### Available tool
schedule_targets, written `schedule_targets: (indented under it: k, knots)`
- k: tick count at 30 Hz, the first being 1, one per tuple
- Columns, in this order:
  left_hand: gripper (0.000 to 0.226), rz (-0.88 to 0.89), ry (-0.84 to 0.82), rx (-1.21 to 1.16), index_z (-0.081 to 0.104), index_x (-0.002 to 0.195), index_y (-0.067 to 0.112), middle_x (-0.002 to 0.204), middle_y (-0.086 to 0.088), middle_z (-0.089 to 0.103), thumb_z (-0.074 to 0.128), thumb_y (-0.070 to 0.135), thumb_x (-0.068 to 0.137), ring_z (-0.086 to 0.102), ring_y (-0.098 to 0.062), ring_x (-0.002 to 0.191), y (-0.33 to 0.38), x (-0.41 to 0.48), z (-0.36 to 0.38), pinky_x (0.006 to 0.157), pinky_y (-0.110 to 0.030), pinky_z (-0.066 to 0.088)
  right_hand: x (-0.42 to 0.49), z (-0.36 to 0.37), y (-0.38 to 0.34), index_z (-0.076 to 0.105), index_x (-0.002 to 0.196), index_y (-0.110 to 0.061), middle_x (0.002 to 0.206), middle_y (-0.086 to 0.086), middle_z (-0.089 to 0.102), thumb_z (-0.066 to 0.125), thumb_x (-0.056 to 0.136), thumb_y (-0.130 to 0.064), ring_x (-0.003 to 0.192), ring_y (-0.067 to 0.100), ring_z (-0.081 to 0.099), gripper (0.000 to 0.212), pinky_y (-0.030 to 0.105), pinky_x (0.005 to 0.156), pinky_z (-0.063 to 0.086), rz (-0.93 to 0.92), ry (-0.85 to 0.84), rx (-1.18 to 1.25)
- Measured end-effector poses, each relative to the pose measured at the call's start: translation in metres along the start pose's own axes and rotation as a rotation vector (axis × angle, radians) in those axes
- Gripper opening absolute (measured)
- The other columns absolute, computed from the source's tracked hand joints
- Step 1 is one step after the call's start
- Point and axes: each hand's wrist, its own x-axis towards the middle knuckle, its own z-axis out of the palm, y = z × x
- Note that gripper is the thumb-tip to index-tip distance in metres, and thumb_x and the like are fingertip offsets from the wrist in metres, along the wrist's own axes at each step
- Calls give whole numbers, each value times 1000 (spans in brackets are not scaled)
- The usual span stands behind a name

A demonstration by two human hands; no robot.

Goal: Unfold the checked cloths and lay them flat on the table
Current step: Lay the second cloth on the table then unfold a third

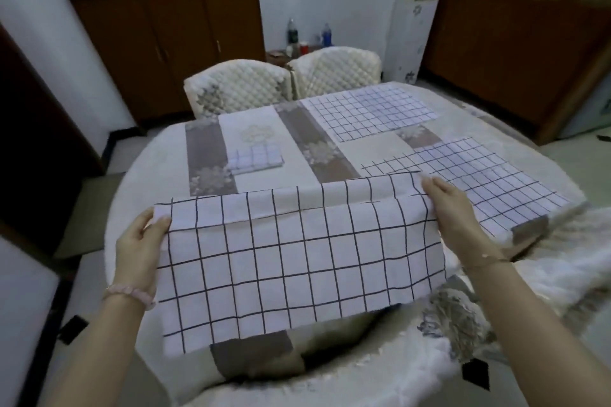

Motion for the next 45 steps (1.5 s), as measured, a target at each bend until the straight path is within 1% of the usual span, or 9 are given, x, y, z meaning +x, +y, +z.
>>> schedule_targets:
  k: [8, 12, 17, 19, 21, 25, 30, 36, 45]
  knots:
    - [49, -173, 44, -32, 43, 142, 18, 122, -5, 58, 54, 11, 94, 56, -20, 114, -31, 43, 14, 105, -40, 41, 74, 45, 32, 53, 132, -19, 129, -12, 53, 54, 91, -29, 124, 12, 47, 42, 39, 110, 36, 78, -66, -182]
    - [49, -302, 83, 5, 42, 142, 17, 122, -8, 57, 53, 11, 95, 56, -23, 113, -62, 69, 19, 104, -42, 42, 93, 69, 53, 59, 115, -28, 92, -15, 55, 54, 89, -34, 84, 5, 50, 27, 28, 78, 42, 139, -94, -265]
    - [47, -490, 55, 118, 43, 140, 11, 137, -6, 51, 54, 15, 94, 53, -27, 120, -104, 81, 18, 108, -46, 39, 99, 70, 86, 47, 136, -14, 98, 1, 56, 47, 94, -34, 82, 18, 49, 46, 30, 72, 41, 346, -123, -409]
    - [43, -513, 33, 173, 47, 136, 8, 137, -9, 52, 53, 17, 95, 53, -28, 120, -114, 81, 16, 107, -44, 40, 90, 66, 94, 47, 135, -18, 110, -1, 54, 46, 95, -37, 100, 20, 49, 45, 32, 86, 39, 379, -165, -402]
    - [44, -527, 29, 213, 45, 136, 8, 138, -14, 50, 54, 23, 95, 51, -30, 123, -115, 78, 13, 103, -40, 41, 79, 57, 99, 50, 130, -23, 126, 2, 52, 48, 95, -35, 120, 21, 46, 38, 36, 102, 35, 357, -203, -396]
    - [45, -489, -52, 309, 41, 137, 9, 124, -10, 53, 52, 22, 96, 55, -27, 107, -109, 56, 1, 88, -34, 42, 64, 39, 107, 54, 126, -10, 105, 4, 59, 55, 92, -20, 103, 24, 54, 36, 31, 86, 41, 331, -164, -510]
    - [44, -521, -158, 429, 42, 134, 17, 117, -13, 60, 56, 17, 93, 59, -28, 99, -114, 13, -26, 87, -37, 44, 47, 14, 122, 43, 138, -21, 126, 12, 54, 61, 83, -9, 104, 25, 52, 58, 33, 85, 38, 371, -199, -677]
    - [43, -499, -126, 525, 46, 130, 17, 84, -4, 63, 61, 10, 90, 60, -28, 88, -119, -9, -31, 84, -40, 43, 43, 22, 122, 48, 134, -12, 90, 19, 61, 59, 83, -2, 78, 31, 57, 52, 32, 67, 47, 266, -70, -651]
    - [47, -416, -74, 631, 45, 131, 10, 92, -7, 63, 64, 13, 88, 59, -28, 89, -116, -6, -16, 84, -38, 43, 63, 38, 128, 55, 122, -14, 104, 15, 65, 62, 84, -10, 83, 21, 56, 39, 20, 63, 43, 180, 99, -538]
